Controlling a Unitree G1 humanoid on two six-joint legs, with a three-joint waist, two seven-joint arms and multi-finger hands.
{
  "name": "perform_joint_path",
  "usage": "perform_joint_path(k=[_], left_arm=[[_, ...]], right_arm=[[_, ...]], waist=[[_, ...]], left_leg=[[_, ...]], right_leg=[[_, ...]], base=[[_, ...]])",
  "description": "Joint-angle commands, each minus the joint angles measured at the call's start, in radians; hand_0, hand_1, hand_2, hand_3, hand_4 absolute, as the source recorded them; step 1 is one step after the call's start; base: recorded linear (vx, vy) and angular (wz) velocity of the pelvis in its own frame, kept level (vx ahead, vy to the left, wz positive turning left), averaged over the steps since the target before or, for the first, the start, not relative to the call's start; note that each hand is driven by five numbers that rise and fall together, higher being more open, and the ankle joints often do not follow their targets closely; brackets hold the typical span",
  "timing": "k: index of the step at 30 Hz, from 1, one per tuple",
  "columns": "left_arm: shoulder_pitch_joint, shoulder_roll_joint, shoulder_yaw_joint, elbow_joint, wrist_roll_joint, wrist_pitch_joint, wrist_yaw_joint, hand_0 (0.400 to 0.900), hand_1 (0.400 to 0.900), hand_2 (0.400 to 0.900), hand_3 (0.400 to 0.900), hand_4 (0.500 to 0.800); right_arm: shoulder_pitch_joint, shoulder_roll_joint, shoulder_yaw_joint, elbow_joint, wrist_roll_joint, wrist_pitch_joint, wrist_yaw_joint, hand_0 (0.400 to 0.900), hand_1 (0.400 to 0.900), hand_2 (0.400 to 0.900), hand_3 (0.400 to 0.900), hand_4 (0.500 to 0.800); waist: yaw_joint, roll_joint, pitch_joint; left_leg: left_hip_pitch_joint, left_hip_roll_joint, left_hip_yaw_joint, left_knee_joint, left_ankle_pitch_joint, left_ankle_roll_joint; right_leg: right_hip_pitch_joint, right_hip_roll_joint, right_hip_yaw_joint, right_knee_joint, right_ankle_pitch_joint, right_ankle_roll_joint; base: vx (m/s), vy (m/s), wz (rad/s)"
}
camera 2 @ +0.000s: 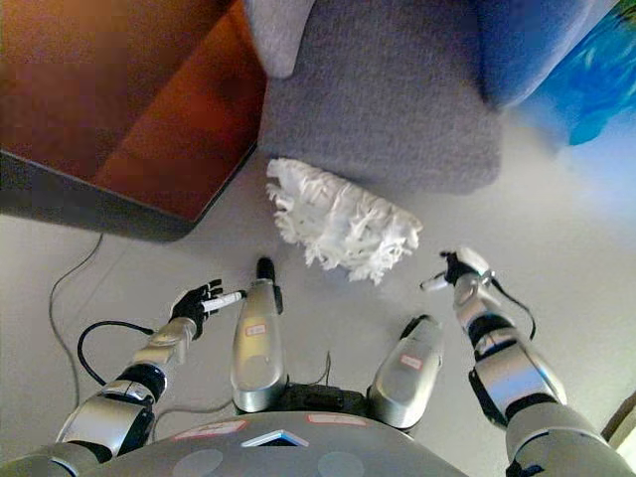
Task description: Pick up the pillow and put it on the sofa.
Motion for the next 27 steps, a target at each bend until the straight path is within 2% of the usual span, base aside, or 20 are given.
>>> perform_joint_path(k=[1,7,16,27], left_arm=[[0.089,0.118,0.009,0.04,-0.065,0.039,0.02,0.9,0.9,0.9,0.9,0.8],[0.093,0.134,0.027,0.068,-0.101,0.076,-0.014,0.9,0.9,0.9,0.9,0.8],[0.095,0.141,0.032,0.111,-0.136,0.076,-0.054,0.9,0.9,0.9,0.9,0.8],[0.109,0.132,0.031,0.105,-0.193,0.069,-0.052,0.9,0.9,0.9,0.9,0.8]], right_arm=[[-0.061,-0.09,-0.04,0.005,0.001,0.007,-0.022,0.9,0.9,0.9,0.9,0.8],[-0.155,-0.119,-0.019,0.019,0.046,0.022,-0.03,0.9,0.9,0.9,0.9,0.8],[-0.277,-0.17,-0.02,0.06,0.11,0.017,-0.039,0.9,0.9,0.9,0.9,0.8],[-0.429,-0.212,0.006,0.082,0.137,0.002,-0.016,0.9,0.9,0.9,0.9,0.8]], waist=[[0.045,-0.004,-0.012],[0.064,0.01,0.008],[0.072,0.034,0.029],[0.082,0.069,0.054]], left_leg=[[0.05,0.067,-0.089,-0.02,0.021,0.001],[-0.015,0.058,-0.095,-0.007,0.033,0.002],[-0.084,0.044,-0.094,0.014,0.038,0.011],[-0.168,0.033,-0.093,0.041,0.038,0.022]], right_leg=[[-0.117,-0.062,0.083,-0.041,0.139,-0.004],[-0.192,-0.068,0.092,0.002,0.123,-0.01],[-0.281,-0.066,0.126,0.062,0.102,-0.016],[-0.374,-0.062,0.162,0.107,0.093,-0.023]], base=[[-0.06,0.004,0.16],[-0.06,0.01,0.08],[-0.02,0.015,0.01],[-0.01,0.02,0.01]])
